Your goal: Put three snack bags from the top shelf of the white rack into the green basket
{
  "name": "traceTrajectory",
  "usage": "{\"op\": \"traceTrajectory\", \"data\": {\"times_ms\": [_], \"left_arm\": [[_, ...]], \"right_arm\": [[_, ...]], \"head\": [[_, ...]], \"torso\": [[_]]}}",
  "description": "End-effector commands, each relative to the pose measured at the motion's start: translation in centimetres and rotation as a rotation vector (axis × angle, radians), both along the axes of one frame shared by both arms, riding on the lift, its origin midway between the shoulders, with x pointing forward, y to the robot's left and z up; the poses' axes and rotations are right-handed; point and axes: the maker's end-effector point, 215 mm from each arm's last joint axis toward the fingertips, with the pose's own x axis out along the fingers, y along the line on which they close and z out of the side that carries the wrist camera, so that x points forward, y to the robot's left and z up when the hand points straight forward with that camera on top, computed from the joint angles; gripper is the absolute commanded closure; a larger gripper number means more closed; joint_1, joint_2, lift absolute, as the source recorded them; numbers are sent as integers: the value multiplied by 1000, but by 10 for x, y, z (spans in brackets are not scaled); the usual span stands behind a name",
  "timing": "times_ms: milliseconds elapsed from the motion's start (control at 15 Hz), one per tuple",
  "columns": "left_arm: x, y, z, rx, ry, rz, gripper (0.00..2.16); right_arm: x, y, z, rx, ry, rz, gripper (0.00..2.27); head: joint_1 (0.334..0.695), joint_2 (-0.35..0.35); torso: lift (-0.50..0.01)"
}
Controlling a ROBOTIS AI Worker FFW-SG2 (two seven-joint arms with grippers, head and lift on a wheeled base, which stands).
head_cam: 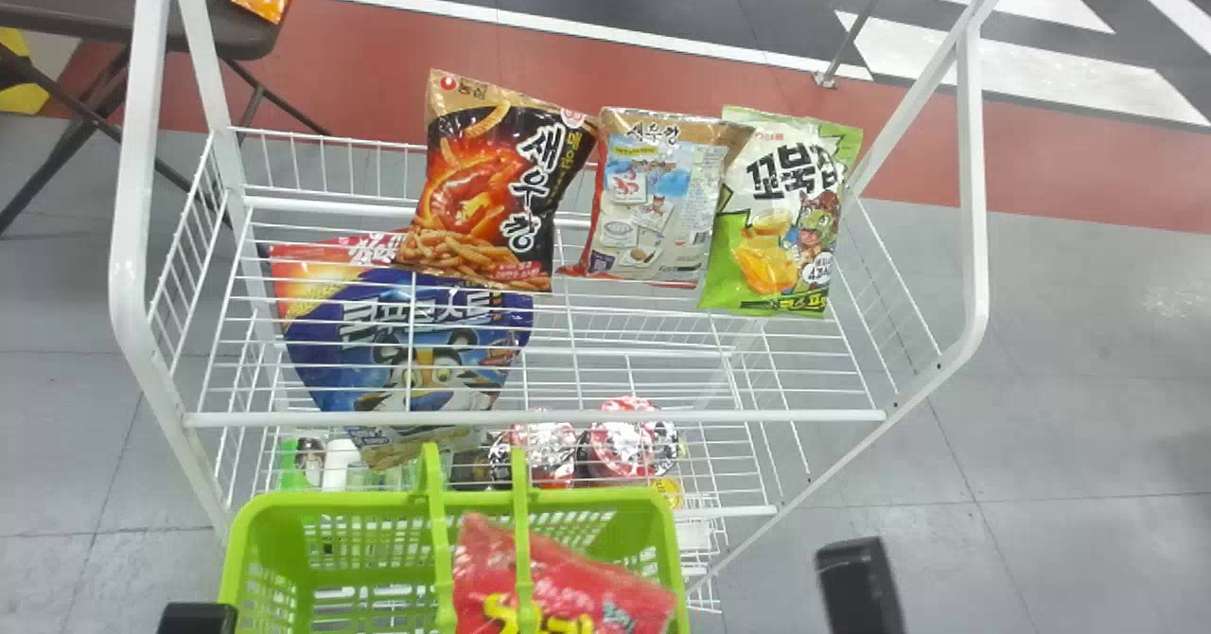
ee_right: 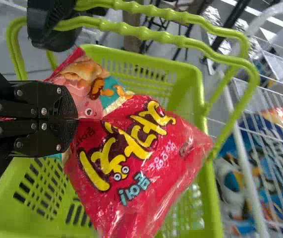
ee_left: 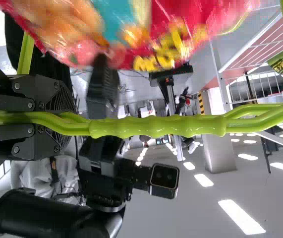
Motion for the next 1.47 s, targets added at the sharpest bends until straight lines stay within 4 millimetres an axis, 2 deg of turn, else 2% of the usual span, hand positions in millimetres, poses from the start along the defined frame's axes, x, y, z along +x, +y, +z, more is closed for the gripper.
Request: {"op": "traceTrajectory", "data": {"times_ms": [0,133,200,267,333,400,467,667,733,867,933,1067,1200,1267,1400], "left_arm": [[-4,-1,2,-2,-1,-5,2145],[-8,-2,4,-3,-1,-9,2145],[-9,-2,4,-3,1,-9,2145],[-11,-2,4,-2,2,-9,2145],[-11,-2,4,-2,4,-9,2145],[-12,-2,4,-2,4,-11,2145],[-12,-3,4,1,4,-11,2145],[-15,-7,2,7,5,-21,2145],[-15,-7,1,10,6,-21,2145],[-17,-7,-2,13,15,-22,2145],[-18,-7,-3,11,21,-22,2145],[-19,-6,-6,14,27,-22,2145],[-21,-6,-8,14,38,-27,2145],[-21,-5,-10,20,40,-32,2145],[-22,-4,-12,15,56,-39,2145]], "right_arm": [[1,18,-22,-34,-7,46,2216],[8,21,-45,-73,4,55,2135],[12,15,-60,-128,-1,58,1855],[20,8,-68,-159,-28,51,1305],[29,2,-69,-181,-64,49,481],[42,-11,-68,-219,-115,28,-2],[56,-23,-63,-236,-163,7,-2],[79,-43,-37,-184,-234,-60,53],[91,-46,-21,-126,-270,-92,53],[128,-51,13,-64,-403,-149,66],[153,-50,33,-40,-497,-171,70],[198,-43,55,-4,-605,-215,76],[256,-27,83,0,-792,-246,80],[284,-19,92,-53,-896,-261,80],[331,13,87,-112,-982,-257,80]], "head": [[695,-350],[695,-350],[695,-350],[695,-350],[695,-350],[695,-350],[695,-350],[695,-350],[695,-350],[695,-350],[695,-350],[695,-350],[695,-350],[695,-350],[695,-350]], "torso": [[0],[0],[0],[0],[0],[0],[0],[0],[0],[0],[0],[0],[0],[0],[0]]}}
